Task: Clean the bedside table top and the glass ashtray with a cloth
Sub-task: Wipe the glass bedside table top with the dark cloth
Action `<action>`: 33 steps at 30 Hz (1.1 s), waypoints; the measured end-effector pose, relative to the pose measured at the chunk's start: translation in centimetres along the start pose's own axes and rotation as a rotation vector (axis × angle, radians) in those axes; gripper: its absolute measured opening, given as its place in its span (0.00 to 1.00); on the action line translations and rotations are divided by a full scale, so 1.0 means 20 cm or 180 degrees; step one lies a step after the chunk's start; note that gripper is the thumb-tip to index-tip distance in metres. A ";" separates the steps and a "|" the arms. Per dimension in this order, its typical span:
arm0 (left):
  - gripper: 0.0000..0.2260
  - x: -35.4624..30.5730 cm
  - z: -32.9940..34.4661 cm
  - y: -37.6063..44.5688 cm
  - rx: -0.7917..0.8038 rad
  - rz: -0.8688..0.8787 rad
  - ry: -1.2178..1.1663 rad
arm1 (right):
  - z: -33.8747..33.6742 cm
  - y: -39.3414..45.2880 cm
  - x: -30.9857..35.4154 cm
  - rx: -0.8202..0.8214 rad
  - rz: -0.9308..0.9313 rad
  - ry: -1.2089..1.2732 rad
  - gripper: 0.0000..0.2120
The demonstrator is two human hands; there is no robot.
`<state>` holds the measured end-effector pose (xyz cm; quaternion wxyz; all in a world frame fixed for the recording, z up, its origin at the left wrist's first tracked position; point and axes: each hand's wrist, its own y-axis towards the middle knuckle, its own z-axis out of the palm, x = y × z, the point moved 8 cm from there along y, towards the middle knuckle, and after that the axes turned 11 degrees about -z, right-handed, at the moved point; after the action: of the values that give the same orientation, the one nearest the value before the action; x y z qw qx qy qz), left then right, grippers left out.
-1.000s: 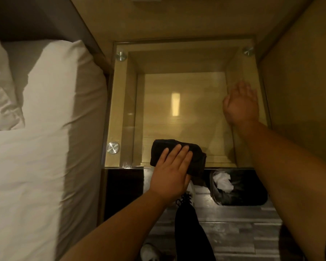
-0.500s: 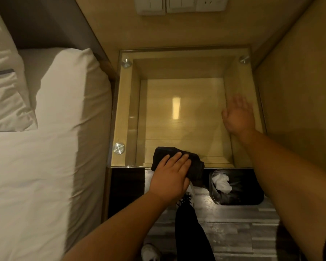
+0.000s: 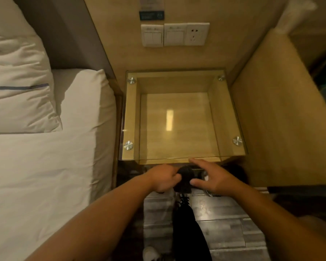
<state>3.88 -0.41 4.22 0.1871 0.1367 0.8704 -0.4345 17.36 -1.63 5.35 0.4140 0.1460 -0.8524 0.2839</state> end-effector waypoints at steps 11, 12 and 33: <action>0.13 -0.38 0.01 -0.55 0.0571 0.0247 0.0613 | -0.01 -0.40 0.44 0.0419 -0.0417 -0.0763 0.26; 0.12 -0.40 0.02 -0.58 0.0573 0.0230 0.0608 | -0.02 -0.43 0.45 0.0385 -0.0405 -0.0837 0.20; 0.14 -1.39 0.42 -0.90 -0.1628 0.1450 0.1886 | -0.37 -1.88 0.18 -0.1239 0.0543 -0.1656 0.14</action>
<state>23.27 -19.89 24.58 0.0485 0.3926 0.9135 -0.0954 38.03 -27.08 25.47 0.1774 0.0599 -0.9769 0.1027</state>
